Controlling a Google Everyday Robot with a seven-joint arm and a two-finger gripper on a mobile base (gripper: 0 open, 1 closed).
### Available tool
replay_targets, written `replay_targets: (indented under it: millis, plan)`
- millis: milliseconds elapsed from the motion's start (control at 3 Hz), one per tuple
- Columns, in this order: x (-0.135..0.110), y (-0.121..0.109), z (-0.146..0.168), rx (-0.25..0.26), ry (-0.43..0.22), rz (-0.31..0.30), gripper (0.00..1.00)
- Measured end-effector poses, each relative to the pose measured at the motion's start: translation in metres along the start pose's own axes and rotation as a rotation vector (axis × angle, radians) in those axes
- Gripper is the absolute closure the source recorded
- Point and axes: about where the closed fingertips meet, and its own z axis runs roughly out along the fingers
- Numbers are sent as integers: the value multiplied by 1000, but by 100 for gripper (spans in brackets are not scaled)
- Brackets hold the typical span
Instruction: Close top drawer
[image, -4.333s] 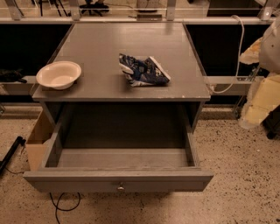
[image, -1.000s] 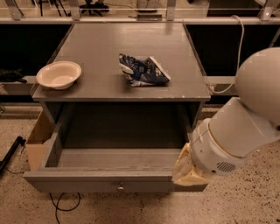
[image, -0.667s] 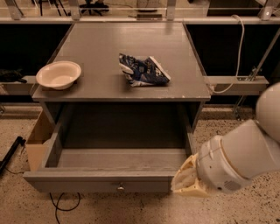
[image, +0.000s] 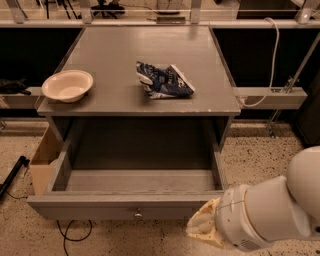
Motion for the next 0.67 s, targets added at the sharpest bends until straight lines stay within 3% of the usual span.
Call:
replay_targets:
  millis: [333, 667]
  plan:
    - [-9, -11, 18, 37, 82, -16, 100]
    - [7, -17, 17, 62, 155, 3, 100]
